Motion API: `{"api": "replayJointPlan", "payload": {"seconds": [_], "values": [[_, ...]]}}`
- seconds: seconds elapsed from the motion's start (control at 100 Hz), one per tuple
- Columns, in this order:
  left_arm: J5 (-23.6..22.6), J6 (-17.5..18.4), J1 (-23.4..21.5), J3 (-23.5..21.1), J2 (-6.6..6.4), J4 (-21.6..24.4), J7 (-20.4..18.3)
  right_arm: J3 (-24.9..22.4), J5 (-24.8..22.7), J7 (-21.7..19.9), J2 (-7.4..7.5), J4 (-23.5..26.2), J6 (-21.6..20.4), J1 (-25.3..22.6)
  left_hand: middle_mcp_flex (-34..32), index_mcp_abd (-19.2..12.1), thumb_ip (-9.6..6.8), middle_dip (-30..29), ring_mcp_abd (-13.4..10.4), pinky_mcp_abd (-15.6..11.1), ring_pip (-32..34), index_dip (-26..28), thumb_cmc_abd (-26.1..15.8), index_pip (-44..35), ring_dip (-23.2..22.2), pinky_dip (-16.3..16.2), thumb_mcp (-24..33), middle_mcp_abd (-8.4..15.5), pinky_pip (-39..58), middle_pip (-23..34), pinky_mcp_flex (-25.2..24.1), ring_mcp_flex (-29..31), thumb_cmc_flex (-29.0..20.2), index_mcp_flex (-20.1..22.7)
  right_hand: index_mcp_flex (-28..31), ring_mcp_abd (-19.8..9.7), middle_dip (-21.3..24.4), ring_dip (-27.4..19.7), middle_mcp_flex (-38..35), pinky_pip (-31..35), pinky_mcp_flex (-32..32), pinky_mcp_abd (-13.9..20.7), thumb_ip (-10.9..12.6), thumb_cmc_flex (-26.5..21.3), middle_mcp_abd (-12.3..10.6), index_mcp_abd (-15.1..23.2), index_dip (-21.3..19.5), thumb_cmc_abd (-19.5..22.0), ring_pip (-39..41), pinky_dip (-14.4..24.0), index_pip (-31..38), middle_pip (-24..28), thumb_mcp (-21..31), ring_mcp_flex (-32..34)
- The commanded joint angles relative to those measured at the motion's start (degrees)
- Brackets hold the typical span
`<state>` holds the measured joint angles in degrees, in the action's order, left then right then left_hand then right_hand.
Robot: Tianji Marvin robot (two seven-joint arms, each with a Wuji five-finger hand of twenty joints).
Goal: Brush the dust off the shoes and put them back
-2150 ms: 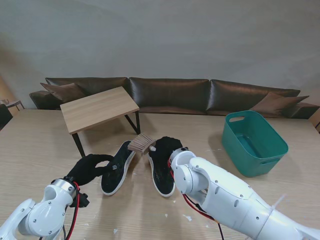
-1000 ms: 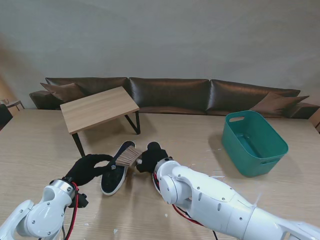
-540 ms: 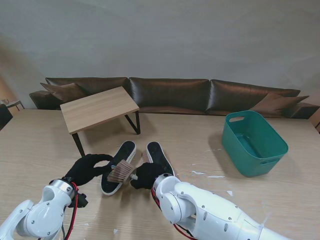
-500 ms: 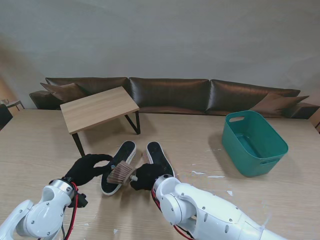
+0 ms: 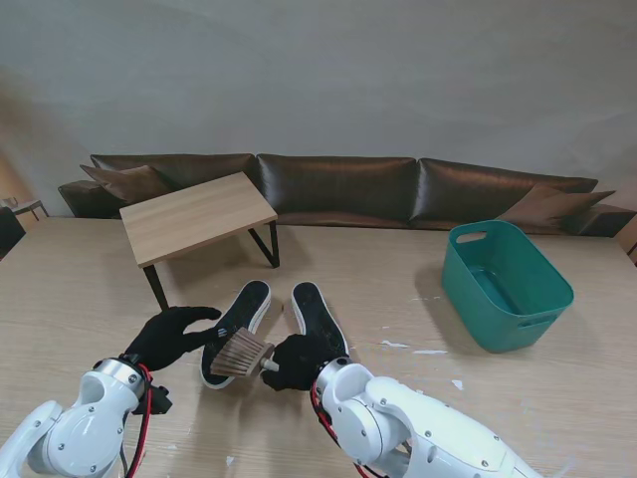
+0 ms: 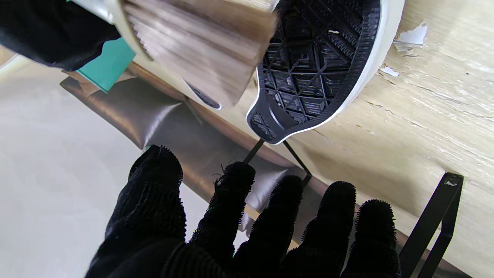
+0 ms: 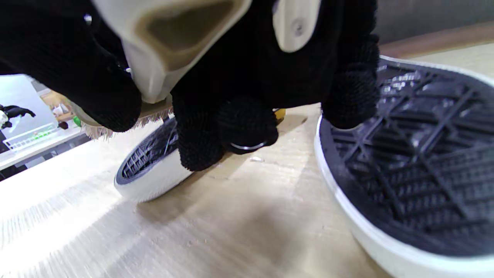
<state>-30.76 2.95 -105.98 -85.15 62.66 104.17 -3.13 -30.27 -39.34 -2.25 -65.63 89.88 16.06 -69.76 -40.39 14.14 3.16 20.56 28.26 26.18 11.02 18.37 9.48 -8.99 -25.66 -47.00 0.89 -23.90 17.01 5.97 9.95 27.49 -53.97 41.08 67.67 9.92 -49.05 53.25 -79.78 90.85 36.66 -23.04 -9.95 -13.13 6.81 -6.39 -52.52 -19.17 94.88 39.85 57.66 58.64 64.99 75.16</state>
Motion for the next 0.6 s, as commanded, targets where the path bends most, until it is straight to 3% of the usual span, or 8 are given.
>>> {"api": "replayJointPlan", "payload": {"seconds": [0.0,0.25,0.59], "values": [[-0.1,0.0,-0.2,-0.1,0.23,0.4,-1.1,-0.7,-0.4,-0.4,0.03,1.7,0.0,0.1,0.7,0.5,-1.8,-0.1,-1.0,-1.4,-1.0,0.4,-2.7,-0.1,-0.2,0.1,-1.0,0.1,-1.4,-0.1,-0.7,-2.1,-1.5,1.1,5.6,-6.5,0.5,0.4,-3.2,3.8,27.4,-0.6,2.1,-2.6,1.1,-3.6,0.9,1.1,3.1,-0.2,0.6,0.3,5.4,-0.1],[-0.1,-0.3,-0.2,0.0,0.23,0.5,-1.1,-2.4,-0.8,-0.5,-0.31,1.6,1.7,2.5,0.7,0.6,-1.8,-0.1,-1.1,-1.4,-0.9,0.4,-2.7,-0.1,-0.2,0.1,-1.0,0.1,-1.3,-0.1,-0.6,-2.1,-1.6,1.1,5.6,-6.5,0.5,0.4,-3.2,3.8,27.4,-0.7,2.0,-2.5,0.9,-3.5,0.9,1.1,3.1,-0.2,0.6,0.3,5.4,-0.1],[0.1,-1.0,0.4,0.5,0.17,0.0,-1.5,0.7,1.1,-0.3,-2.56,-7.3,7.5,11.0,0.7,0.7,-1.81,-0.1,-1.0,-1.4,-1.0,0.4,-2.8,-0.2,-0.2,0.1,-1.0,0.1,-1.3,-0.1,-0.7,-2.2,-1.6,1.1,5.6,-6.4,0.4,0.4,-3.2,3.8,27.4,-0.7,2.0,-2.5,1.1,-3.5,0.9,1.0,3.1,-0.2,0.6,0.3,5.5,-0.1]]}}
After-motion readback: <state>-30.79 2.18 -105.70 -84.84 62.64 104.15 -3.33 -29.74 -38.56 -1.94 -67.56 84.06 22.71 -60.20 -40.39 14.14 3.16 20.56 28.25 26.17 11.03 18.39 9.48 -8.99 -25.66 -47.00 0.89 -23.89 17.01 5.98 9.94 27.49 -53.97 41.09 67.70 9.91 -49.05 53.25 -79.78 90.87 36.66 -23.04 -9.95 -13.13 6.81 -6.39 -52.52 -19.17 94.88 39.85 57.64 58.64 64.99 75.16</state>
